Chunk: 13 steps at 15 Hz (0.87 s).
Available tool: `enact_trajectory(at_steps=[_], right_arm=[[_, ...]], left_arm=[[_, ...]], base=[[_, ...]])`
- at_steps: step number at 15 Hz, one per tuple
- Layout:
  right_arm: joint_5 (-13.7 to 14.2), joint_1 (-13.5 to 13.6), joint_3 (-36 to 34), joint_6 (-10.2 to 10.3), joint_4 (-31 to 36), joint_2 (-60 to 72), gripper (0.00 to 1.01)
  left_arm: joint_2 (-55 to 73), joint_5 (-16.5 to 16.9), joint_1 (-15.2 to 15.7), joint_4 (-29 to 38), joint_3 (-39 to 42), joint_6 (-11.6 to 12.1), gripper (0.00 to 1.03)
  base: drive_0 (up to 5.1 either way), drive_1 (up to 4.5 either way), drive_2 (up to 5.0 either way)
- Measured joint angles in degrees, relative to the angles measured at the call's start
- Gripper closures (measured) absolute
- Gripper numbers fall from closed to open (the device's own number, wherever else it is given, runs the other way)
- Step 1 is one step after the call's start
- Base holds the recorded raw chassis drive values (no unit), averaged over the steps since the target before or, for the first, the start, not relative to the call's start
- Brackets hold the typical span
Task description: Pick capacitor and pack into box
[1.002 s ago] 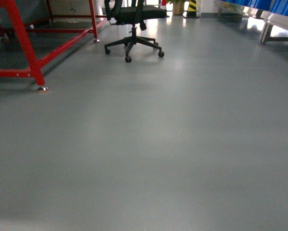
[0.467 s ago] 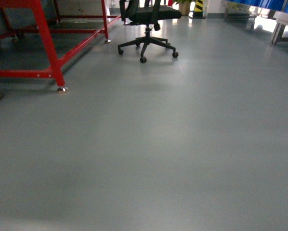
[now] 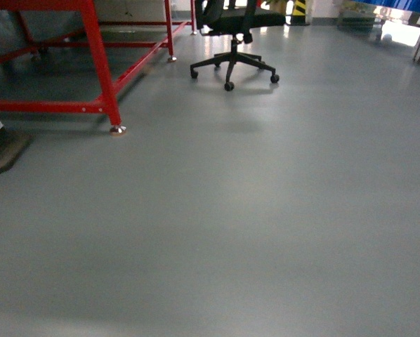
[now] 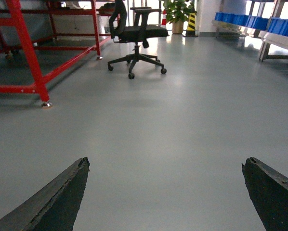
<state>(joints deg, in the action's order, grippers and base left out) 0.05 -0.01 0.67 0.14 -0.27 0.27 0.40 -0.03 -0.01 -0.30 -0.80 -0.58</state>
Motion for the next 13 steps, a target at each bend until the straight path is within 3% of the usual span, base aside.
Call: enact_trajectory(at_steps=[13], right_arm=[[-0.07,0.0,0.0,0.0,0.0,0.0,0.03]], left_arm=[[0.0,0.0,0.0,-0.07,0.0,0.0,0.6]], base=[[-5.0,2.36,2.4]])
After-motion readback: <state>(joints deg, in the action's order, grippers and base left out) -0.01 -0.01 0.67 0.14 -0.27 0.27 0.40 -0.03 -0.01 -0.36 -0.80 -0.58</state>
